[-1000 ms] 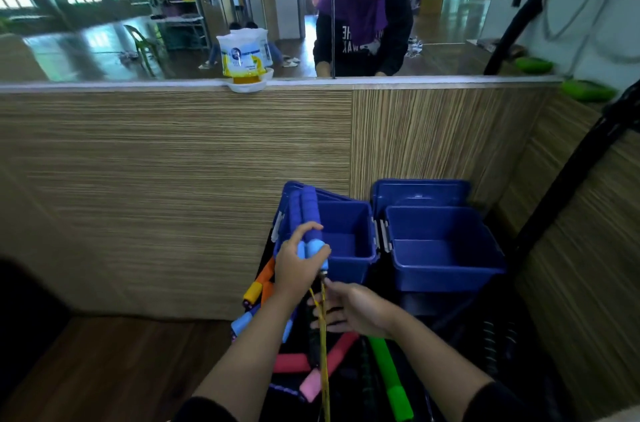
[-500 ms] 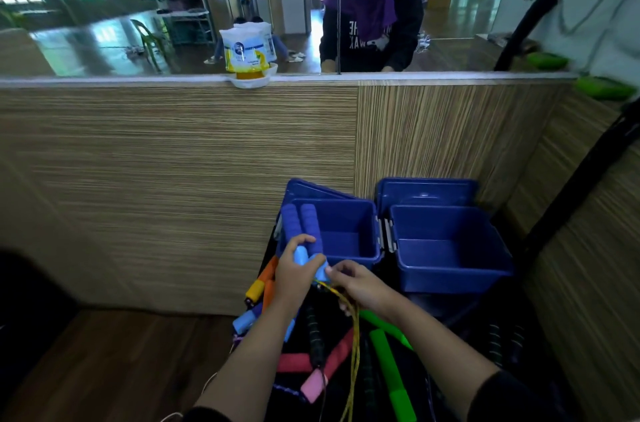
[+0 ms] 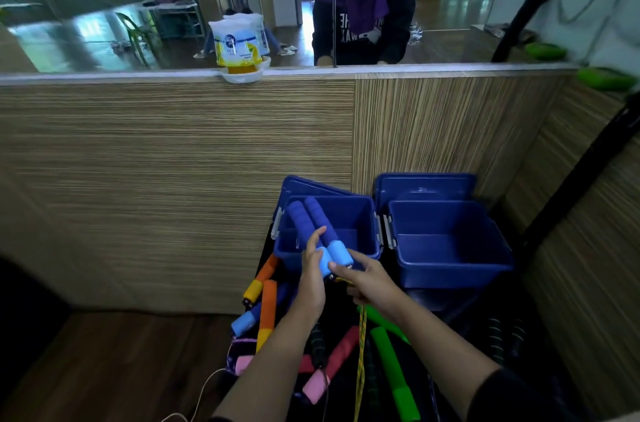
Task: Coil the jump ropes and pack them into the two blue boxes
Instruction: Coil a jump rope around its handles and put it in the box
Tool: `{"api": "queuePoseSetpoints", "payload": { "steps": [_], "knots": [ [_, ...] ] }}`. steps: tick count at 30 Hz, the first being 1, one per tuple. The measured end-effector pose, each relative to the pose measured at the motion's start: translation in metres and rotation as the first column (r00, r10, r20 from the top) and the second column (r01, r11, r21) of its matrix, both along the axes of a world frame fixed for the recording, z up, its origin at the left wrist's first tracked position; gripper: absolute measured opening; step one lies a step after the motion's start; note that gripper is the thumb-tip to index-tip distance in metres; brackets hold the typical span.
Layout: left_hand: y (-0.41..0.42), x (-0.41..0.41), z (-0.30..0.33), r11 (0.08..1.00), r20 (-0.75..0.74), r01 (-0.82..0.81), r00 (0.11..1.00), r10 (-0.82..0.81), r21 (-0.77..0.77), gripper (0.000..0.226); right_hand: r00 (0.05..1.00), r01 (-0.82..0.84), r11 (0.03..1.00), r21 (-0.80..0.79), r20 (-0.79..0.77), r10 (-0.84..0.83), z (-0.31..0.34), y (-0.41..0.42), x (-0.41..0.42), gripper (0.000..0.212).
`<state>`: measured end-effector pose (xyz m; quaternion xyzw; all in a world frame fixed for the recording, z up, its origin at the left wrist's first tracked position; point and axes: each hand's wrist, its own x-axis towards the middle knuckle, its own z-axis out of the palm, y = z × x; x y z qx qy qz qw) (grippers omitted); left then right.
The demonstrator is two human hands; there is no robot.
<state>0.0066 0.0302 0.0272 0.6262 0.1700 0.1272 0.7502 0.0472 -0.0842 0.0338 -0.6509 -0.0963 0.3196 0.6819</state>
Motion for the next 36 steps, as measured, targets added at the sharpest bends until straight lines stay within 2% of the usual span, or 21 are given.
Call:
{"api": "queuePoseSetpoints", "payload": {
  "steps": [4,6,7,8,9,10,12,13,14,16,17,19,22,25,28,32,36],
  "knots": [
    [0.000,-0.001,-0.001,0.994,0.005,0.101,0.995,-0.101,0.042,0.048,0.998,0.013,1.000,-0.010,-0.067,-0.014,-0.002,-0.008,0.006,0.036],
    [0.004,-0.004,-0.004,0.974,-0.039,0.025,0.999,-0.017,0.223,0.052,0.998,0.001,0.999,-0.048,-0.069,-0.004,-0.002,-0.015,0.010,0.030],
    [0.010,-0.006,-0.004,0.928,-0.063,-0.043,0.996,0.071,0.369,0.059,0.998,-0.012,0.997,-0.074,-0.062,0.008,-0.002,-0.018,0.012,0.026],
    [0.018,-0.008,-0.005,0.844,-0.046,-0.083,0.991,0.126,0.531,0.069,0.998,-0.035,0.994,-0.099,-0.053,0.030,-0.001,-0.023,0.014,0.022],
    [0.029,-0.008,-0.005,0.705,-0.007,-0.070,0.994,0.105,0.706,0.077,0.997,-0.070,0.990,-0.121,-0.046,0.065,0.000,-0.027,0.016,0.019],
    [0.039,-0.008,-0.004,0.515,0.024,-0.029,1.000,0.016,0.857,0.081,0.993,-0.114,0.984,-0.140,-0.043,0.109,0.002,-0.031,0.017,0.015],
    [0.055,-0.007,0.002,0.098,-0.029,0.053,0.973,-0.229,0.994,0.085,0.981,-0.193,0.964,-0.182,-0.046,0.188,0.006,-0.036,0.019,0.007],
    [0.062,-0.005,0.005,-0.045,-0.106,0.096,0.941,-0.321,0.994,0.087,0.976,-0.219,0.954,-0.206,-0.049,0.214,0.009,-0.037,0.020,0.008],
    [0.066,-0.004,0.009,-0.134,-0.199,0.159,0.906,-0.373,0.978,0.089,0.971,-0.238,0.944,-0.227,-0.055,0.232,0.012,-0.038,0.022,0.009],
    [0.072,-0.001,0.008,-0.219,-0.321,0.249,0.853,-0.412,0.943,0.089,0.964,-0.265,0.934,-0.241,-0.071,0.255,0.020,-0.042,0.026,0.012],
    [0.073,-0.002,0.006,-0.222,-0.339,0.266,0.840,-0.424,0.938,0.086,0.963,-0.270,0.932,-0.243,-0.078,0.258,0.023,-0.045,0.028,0.013],
    [0.073,-0.005,0.003,-0.164,-0.345,0.304,0.824,-0.450,0.938,0.081,0.968,-0.249,0.937,-0.246,-0.069,0.239,0.028,-0.049,0.031,0.008],
    [0.059,-0.013,0.004,-0.002,-0.306,0.339,0.845,-0.438,0.941,0.072,0.993,-0.118,0.979,-0.169,-0.020,0.116,0.025,-0.048,0.033,0.011],
    [0.043,-0.016,0.007,0.183,-0.326,0.401,0.883,-0.339,0.898,0.064,1.000,-0.008,1.000,-0.016,-0.022,0.008,0.020,-0.045,0.032,0.025],
    [0.035,-0.020,0.007,0.254,-0.340,0.446,0.864,-0.371,0.858,0.059,0.999,0.028,0.997,0.066,-0.030,-0.026,0.020,-0.045,0.032,0.025],
    [0.034,-0.026,0.009,0.345,-0.318,0.509,0.818,-0.480,0.789,0.048,0.997,0.073,0.995,0.070,-0.028,-0.071,0.026,-0.042,0.033,0.022],
    [0.033,-0.027,0.012,0.460,-0.292,0.548,0.806,-0.515,0.699,0.034,0.991,0.133,0.985,0.107,-0.005,-0.134,0.029,-0.036,0.029,0.020]
  ]
}}
